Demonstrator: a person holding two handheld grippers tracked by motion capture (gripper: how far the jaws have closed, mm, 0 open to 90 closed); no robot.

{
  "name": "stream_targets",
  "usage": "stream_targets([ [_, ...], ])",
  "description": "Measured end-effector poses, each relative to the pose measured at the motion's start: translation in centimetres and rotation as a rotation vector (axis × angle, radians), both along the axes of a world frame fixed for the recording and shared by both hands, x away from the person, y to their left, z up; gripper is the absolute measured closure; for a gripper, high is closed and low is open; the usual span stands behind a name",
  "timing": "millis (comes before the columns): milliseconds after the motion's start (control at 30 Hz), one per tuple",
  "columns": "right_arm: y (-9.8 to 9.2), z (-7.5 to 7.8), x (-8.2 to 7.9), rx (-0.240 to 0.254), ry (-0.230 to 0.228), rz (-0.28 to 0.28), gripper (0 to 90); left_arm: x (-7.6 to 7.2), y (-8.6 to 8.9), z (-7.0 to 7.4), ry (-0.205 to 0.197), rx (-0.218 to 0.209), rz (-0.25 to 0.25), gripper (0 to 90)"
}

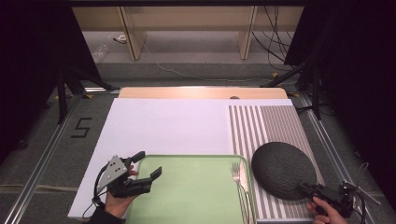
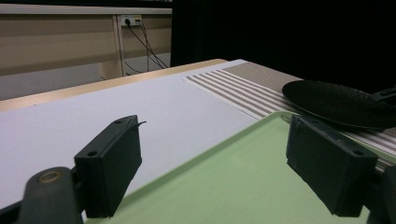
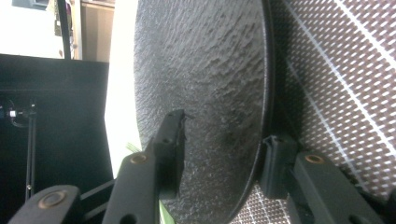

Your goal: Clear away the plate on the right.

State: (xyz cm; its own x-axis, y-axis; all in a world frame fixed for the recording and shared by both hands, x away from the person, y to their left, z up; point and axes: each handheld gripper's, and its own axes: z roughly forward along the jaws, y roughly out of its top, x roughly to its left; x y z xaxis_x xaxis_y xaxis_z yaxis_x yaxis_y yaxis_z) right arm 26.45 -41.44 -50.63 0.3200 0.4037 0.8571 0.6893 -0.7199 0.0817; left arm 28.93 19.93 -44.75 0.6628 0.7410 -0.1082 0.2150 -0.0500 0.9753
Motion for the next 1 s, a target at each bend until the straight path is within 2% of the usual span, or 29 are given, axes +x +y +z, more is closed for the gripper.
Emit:
stream_targets([
  [333, -0.07, 0.0, -0.07, -0.017, 0.037, -0.016, 71.8, -0.02, -0.02, 0.01, 0.0, 0.001, -0.003, 17.7],
  [500, -0.04, 0.09, -0.1, -0.029, 0.041, -0.024, 77.5, -0.03, -0.03, 0.03, -0.001, 0.001, -0.003, 17.7],
  [600, -0.18, 0.04, -0.21, -0.024, 0.03, -0.024, 79.8, -0.02, -0.02, 0.01, -0.001, 0.003, -0.003, 17.7],
  [633, -0.16, -0.02, -0.22, -0.019, 0.009, -0.032, 80.6, -0.02, -0.02, 0.02, -0.001, 0.003, -0.003, 17.7],
  [900, -0.4, 0.15, -0.48, 0.04, -0.026, -0.043, 85.5, -0.02, -0.04, 0.01, -0.001, 0.004, -0.003, 17.7],
  [1000, -0.49, 0.15, -0.53, 0.037, -0.051, -0.059, 86.2, -0.02, -0.03, 0.01, -0.001, 0.003, -0.003, 17.7],
])
